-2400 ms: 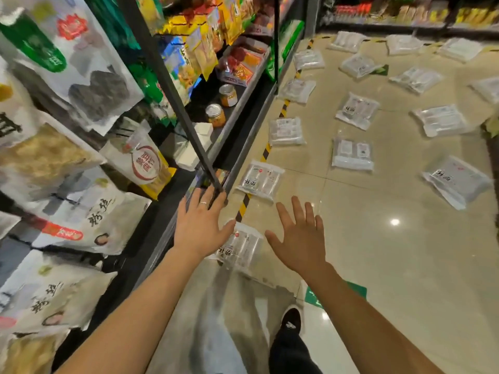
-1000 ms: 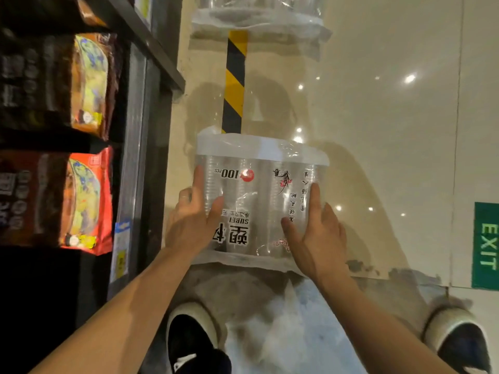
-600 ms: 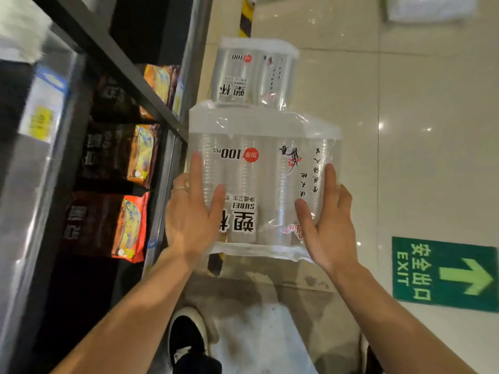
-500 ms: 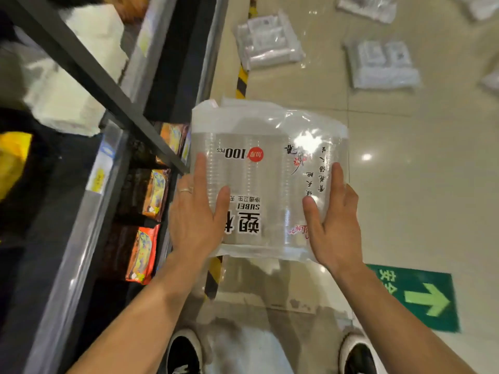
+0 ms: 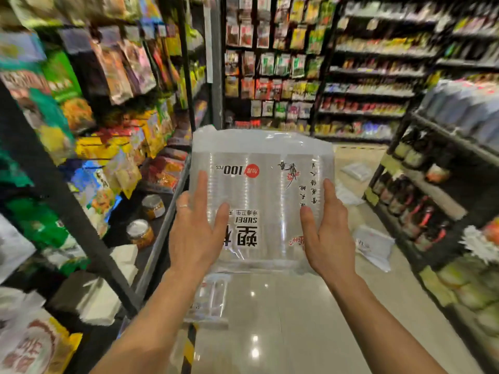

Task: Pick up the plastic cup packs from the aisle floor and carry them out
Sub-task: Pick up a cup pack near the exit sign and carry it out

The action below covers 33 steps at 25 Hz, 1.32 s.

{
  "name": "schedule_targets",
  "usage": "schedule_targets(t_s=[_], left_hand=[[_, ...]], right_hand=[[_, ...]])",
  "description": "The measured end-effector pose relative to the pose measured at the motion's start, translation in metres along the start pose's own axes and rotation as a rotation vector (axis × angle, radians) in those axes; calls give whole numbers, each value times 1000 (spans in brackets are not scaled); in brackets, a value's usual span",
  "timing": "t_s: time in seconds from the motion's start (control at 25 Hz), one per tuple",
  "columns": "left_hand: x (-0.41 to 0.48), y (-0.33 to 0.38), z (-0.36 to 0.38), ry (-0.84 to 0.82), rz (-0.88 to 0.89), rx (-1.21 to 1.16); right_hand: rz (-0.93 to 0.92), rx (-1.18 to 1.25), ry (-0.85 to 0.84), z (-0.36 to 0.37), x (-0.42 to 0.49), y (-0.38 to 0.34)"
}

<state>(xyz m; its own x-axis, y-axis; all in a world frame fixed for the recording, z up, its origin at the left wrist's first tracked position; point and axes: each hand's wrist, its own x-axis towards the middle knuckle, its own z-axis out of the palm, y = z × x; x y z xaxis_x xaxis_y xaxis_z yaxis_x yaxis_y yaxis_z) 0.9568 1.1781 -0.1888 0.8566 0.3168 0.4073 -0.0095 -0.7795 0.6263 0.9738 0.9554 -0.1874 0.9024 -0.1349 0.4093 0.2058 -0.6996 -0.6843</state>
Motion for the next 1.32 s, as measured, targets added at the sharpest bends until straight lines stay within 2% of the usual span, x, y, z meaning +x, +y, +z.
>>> schedule_targets(t_s=[0.28, 0.52, 0.88, 1.32], left_hand=[[29, 165, -104, 112, 108, 25], [31, 248, -127, 176, 186, 11], [19, 331, -119, 210, 183, 20], [21, 362, -108, 144, 192, 19]], right_hand=[[-91, -20, 104, -167, 54, -84], [-122, -34, 141, -253, 79, -97], [-138, -82, 140, -329, 105, -75], [-73, -121, 206, -356, 101, -65]])
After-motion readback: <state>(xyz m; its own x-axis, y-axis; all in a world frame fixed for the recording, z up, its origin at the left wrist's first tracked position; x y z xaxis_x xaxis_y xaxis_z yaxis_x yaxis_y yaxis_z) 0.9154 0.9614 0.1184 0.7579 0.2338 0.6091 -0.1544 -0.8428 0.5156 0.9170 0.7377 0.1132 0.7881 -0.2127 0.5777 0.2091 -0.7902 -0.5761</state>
